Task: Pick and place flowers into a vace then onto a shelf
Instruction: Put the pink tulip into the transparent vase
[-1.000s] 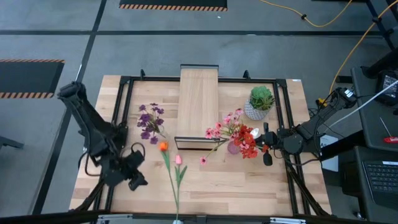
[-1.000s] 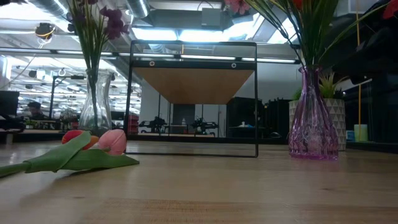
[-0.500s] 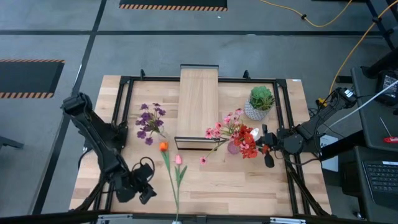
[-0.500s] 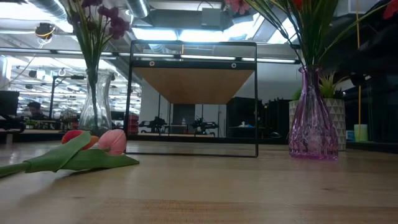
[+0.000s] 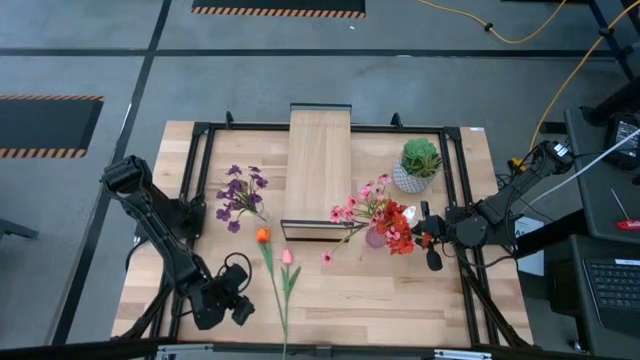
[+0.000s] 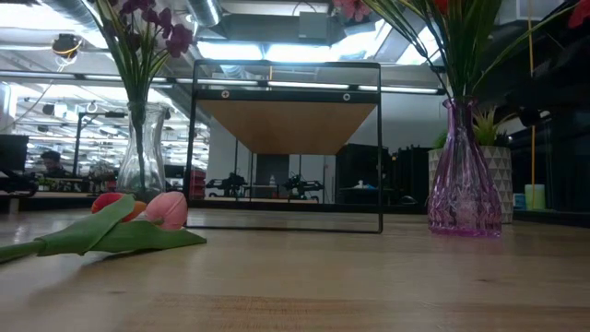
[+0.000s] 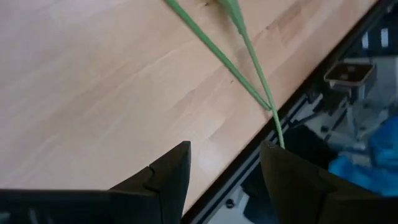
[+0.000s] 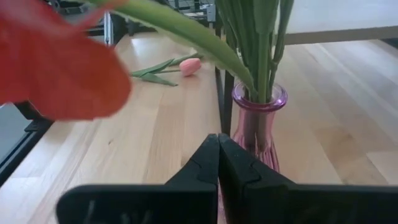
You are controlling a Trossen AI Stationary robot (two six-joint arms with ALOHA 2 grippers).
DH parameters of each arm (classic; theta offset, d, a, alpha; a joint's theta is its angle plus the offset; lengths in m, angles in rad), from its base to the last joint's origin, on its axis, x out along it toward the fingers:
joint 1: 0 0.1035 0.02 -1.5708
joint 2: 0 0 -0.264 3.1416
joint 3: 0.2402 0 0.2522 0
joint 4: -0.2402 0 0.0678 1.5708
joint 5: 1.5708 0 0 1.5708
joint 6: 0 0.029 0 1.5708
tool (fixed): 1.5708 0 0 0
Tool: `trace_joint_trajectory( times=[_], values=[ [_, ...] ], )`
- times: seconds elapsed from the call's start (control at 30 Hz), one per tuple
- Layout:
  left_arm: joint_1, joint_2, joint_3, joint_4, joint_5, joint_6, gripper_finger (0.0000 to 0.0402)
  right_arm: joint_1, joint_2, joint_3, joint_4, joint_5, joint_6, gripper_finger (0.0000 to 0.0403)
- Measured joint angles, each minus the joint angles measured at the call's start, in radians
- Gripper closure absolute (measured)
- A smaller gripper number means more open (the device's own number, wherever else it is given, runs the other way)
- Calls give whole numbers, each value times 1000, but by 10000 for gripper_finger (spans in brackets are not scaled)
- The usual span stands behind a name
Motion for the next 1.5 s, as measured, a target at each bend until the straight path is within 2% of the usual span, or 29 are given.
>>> trace_joint_trajectory(
  times=[0.13, 0.2, 0.37, 0.57, 0.87, 1.1, 1.23, 1.5],
  values=[
    [6, -1, 0, -9, -48, -75, 215, 0, 0, 0, -1, -1, -26, 401],
    [17, -1, 14, -26, -41, -80, 218, 0, 0, 0, -1, -1, -33, 401],
    [54, -1, 117, -81, -43, -2, 235, 0, 0, 0, -11, -10, -24, 401],
    [90, 28, 313, -235, -54, 146, 263, 0, 0, 0, -12, -17, -23, 401],
    [109, 206, 684, -699, 56, 115, 307, 0, 0, 0, -13, -17, -23, 401],
    [109, 324, 928, -891, 65, 121, 327, 0, -1, 0, -9, -17, -23, 401],
    [109, 353, 963, -928, 54, 162, 330, 0, 0, 0, -9, -17, -25, 401],
    [109, 358, 963, -939, -84, 211, 330, 0, -1, 0, -9, -16, -43, 401]
  ],
)
